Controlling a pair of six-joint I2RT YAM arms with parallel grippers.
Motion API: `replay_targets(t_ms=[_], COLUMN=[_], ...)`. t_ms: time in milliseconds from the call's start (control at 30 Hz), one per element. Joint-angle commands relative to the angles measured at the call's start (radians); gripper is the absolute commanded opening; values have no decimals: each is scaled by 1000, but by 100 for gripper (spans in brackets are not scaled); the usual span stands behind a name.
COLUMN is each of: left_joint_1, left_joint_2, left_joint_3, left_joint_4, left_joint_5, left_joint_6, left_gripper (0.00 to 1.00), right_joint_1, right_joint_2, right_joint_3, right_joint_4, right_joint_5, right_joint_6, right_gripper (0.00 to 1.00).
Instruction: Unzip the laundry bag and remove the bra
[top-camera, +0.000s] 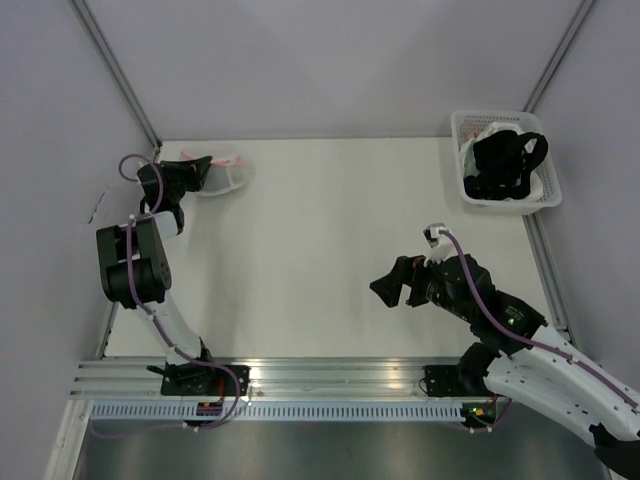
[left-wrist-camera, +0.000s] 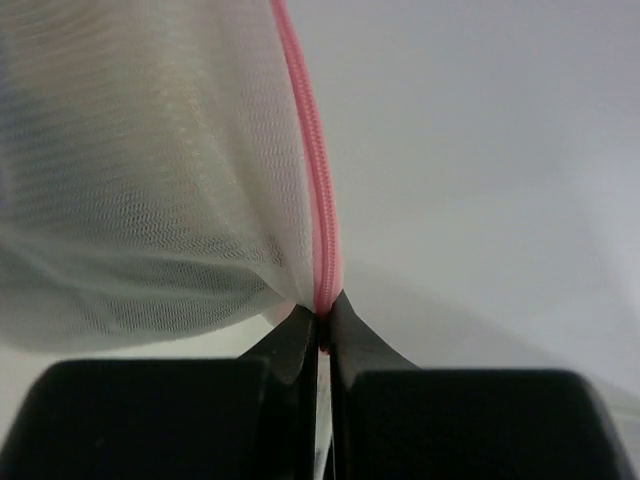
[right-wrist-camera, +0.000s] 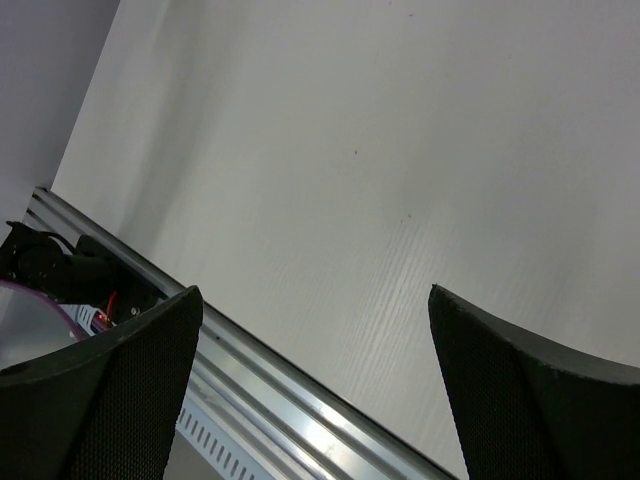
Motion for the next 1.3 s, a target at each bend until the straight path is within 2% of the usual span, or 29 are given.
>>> replay_targets(t_ms=[0,100,200,267,300,500,600,633,733,867,1033,1267], left_joint_1=[-76,-157,-242,-265,-331,-471,-507,-530,-563,-581,-621,-643], left_joint_2=[-140,-243,-327,-358,-387,-438,-414,-397,-299,-88,-78,-115], left_joint_3=[-75,-176,-271,-324,-383,-581,-664,-686,-740,-799,-824,-821], left_joint_4=[22,18,20,46,82,244,375,469,624,1003,998,962], left_joint_5=[156,183,219,244,259,319,344,356,403,421,387,355], left_joint_6=[-31,-34,-13,-23,-40,-83,-131,-167,-241,-373,-315,-309], left_gripper=[2,2,2,2,2,2,2,2,2,2,2,2], right_joint_1=[5,7,4,4,4,4,7,8,34,111,220,254], right_joint_2=[-24,-76,-50,12,37,206,282,304,396,497,533,605], right_joint_3=[2,-71,-88,-78,-80,-115,-140,-149,-151,-120,-77,-51], right_joint_4=[2,116,173,194,228,361,440,461,533,539,524,558], right_joint_5=[23,18,20,12,-2,20,23,20,50,113,199,289], right_joint_6=[1,1,-9,-32,-49,-88,-102,-103,-126,-172,-177,-158], right_gripper=[98,98,98,98,98,98,98,98,98,98,98,92])
